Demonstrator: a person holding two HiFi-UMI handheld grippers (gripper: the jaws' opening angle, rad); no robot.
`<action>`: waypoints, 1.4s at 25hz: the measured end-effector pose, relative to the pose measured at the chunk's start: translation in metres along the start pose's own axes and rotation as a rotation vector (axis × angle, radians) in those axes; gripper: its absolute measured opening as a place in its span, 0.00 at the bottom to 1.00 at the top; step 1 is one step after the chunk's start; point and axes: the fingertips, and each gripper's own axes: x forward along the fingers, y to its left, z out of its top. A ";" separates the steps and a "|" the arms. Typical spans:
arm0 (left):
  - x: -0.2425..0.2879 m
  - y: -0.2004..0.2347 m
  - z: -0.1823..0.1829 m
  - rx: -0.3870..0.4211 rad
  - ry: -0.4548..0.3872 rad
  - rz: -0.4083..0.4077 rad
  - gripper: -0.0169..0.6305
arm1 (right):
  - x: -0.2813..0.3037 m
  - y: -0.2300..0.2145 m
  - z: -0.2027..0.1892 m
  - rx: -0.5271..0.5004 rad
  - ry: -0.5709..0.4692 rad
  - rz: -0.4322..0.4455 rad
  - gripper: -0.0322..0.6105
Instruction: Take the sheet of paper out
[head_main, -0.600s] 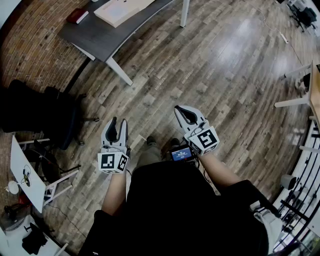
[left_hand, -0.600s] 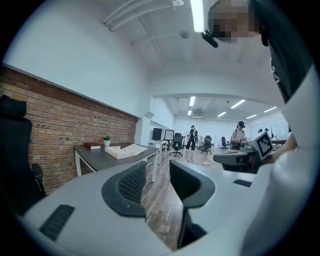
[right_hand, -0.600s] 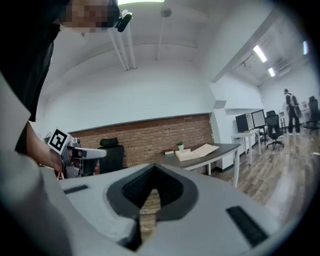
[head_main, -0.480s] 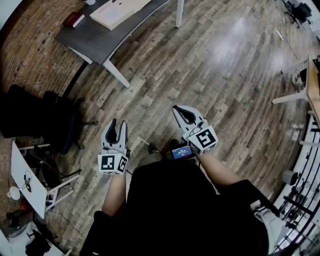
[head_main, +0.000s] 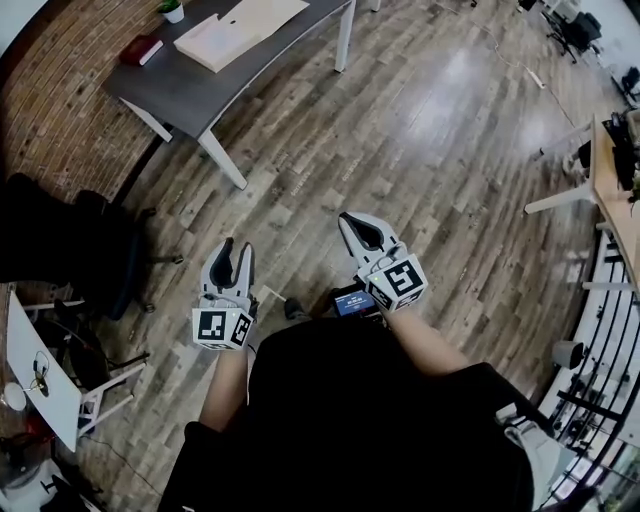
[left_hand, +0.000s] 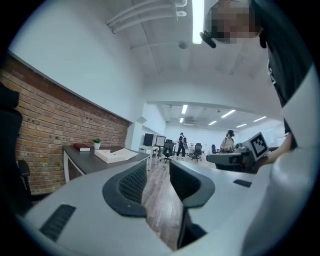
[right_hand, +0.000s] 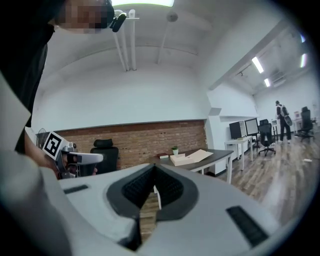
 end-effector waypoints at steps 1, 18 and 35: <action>-0.003 0.001 -0.002 -0.007 0.001 0.004 0.22 | 0.000 0.003 0.002 0.006 -0.012 0.006 0.05; -0.010 -0.028 -0.014 -0.021 0.015 -0.012 0.22 | -0.025 -0.010 -0.005 0.056 -0.025 -0.002 0.05; 0.013 -0.085 -0.024 -0.009 0.037 -0.022 0.22 | -0.071 -0.052 -0.014 0.102 -0.050 0.008 0.05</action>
